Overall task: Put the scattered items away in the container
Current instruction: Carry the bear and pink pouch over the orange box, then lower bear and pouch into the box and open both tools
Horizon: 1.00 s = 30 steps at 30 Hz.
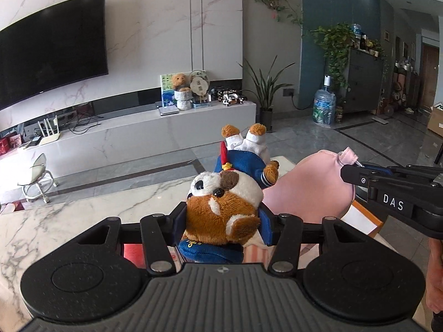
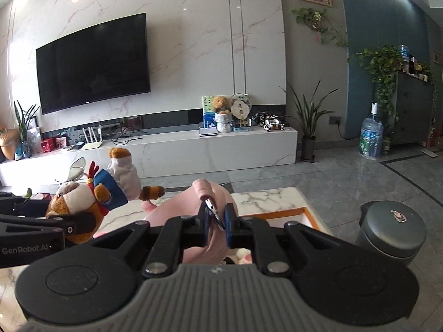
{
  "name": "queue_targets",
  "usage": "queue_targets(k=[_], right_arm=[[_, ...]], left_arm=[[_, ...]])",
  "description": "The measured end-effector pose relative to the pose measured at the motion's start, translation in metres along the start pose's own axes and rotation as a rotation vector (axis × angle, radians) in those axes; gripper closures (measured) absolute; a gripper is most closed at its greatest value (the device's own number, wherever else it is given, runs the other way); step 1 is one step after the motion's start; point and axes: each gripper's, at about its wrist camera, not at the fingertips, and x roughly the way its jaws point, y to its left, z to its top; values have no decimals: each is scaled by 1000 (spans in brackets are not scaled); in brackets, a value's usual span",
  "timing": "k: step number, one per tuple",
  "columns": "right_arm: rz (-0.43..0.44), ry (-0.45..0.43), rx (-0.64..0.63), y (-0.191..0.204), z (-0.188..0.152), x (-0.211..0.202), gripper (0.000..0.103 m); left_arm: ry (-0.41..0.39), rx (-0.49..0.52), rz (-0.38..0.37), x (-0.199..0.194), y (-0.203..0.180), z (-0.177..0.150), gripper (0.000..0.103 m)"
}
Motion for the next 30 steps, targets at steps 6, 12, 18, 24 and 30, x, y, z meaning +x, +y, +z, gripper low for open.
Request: queue_targets(k=[6, 12, 18, 24, 30], right_arm=[[-46, 26, -12, -43, -3, 14, 91], [-40, 101, -23, -71, -19, 44, 91], [1, 211, 15, -83, -46, 75, 91], [33, 293, 40, -84, -67, 91, 93], [35, 343, 42, -82, -78, 102, 93]], left_arm=[[49, 20, -46, 36, -34, 0, 43], [163, 14, -58, 79, -51, -16, 43], [309, 32, -60, 103, -51, -39, 43], [395, 84, -68, 117, -61, -50, 43], [447, 135, -64, 127, -64, -57, 42]])
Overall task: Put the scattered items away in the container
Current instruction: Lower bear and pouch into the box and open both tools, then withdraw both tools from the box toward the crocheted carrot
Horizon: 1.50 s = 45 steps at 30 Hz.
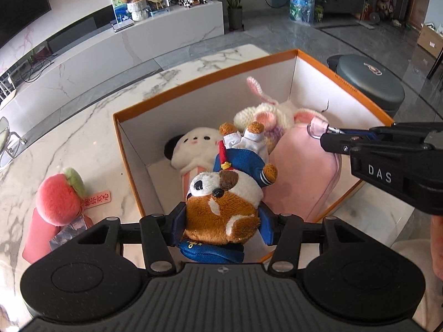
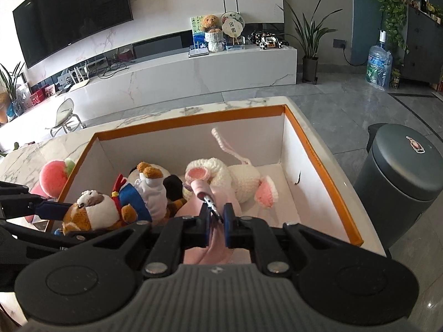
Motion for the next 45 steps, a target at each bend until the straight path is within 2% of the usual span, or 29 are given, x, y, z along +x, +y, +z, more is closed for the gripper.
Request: queue_targets(k=[7, 12, 18, 20, 22, 28, 33, 38, 45], right_arm=[[-21, 45, -19, 6, -1, 15, 92], [-35, 93, -8, 9, -6, 23, 91], [-52, 86, -4, 13, -6, 18, 87], [-60, 82, 6, 14, -5, 15, 71], [-75, 72, 7, 15, -5, 10, 65], [-99, 36, 22, 16, -3, -13, 64], [-103, -21, 40, 24, -1, -40, 62], [-84, -79, 39, 46, 0, -65, 61], [-11, -138, 8, 91, -4, -89, 59]], left_arm=[[45, 1, -17, 9, 8, -1, 41], [35, 0, -29, 9, 9, -3, 36], [-13, 23, -58, 2, 7, -7, 29], [-34, 18, -61, -2, 7, -9, 25], [-52, 7, -61, -7, 9, -9, 22], [-125, -7, -80, -31, 9, -11, 22], [-201, -4, -64, -58, 12, -18, 22], [-248, -19, -31, -82, 24, -31, 22], [-312, -110, 42, -112, 57, -56, 22]])
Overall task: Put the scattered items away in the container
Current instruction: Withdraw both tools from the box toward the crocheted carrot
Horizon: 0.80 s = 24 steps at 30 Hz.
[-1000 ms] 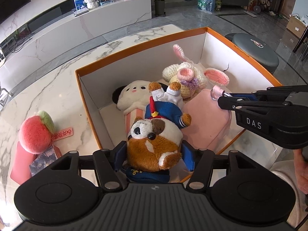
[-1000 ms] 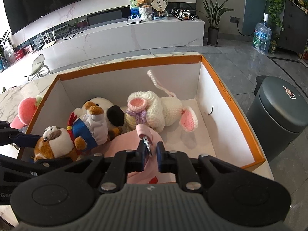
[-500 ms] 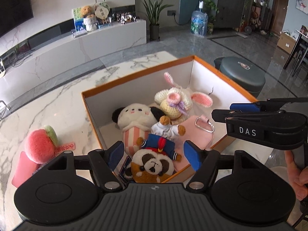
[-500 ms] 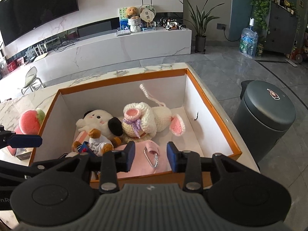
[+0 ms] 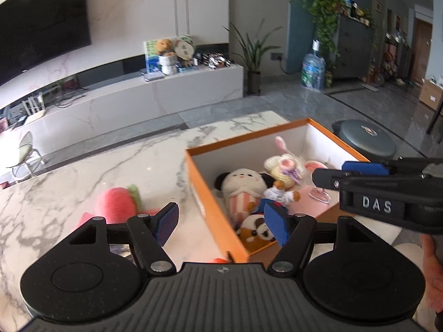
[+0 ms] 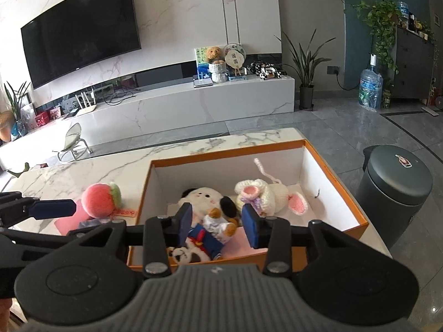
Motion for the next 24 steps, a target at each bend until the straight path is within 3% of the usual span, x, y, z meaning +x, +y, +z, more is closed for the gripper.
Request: queue_targets(k=[8, 24], right_arm=[[58, -28, -78, 52, -15, -15, 53], [3, 19, -219, 121, -66, 5, 54]], left_arm=[[-12, -64, 75, -22, 35, -24, 22], [74, -181, 109, -26, 94, -81, 28]])
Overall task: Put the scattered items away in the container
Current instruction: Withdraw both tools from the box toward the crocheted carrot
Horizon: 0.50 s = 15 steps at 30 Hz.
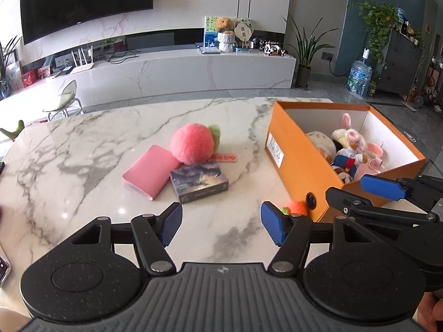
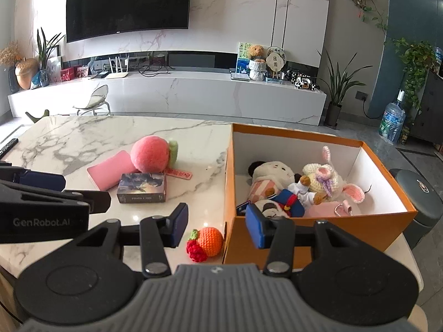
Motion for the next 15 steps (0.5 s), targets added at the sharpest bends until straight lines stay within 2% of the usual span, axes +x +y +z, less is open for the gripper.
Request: queue_targets(k=[8, 15], right_arm=[[27, 58, -65, 31, -14, 22, 54], [-16, 94, -121, 47, -25, 48, 54]], left_arm=[[50, -56, 41, 16, 21, -10, 30], [101, -81, 59, 34, 31, -13, 31]])
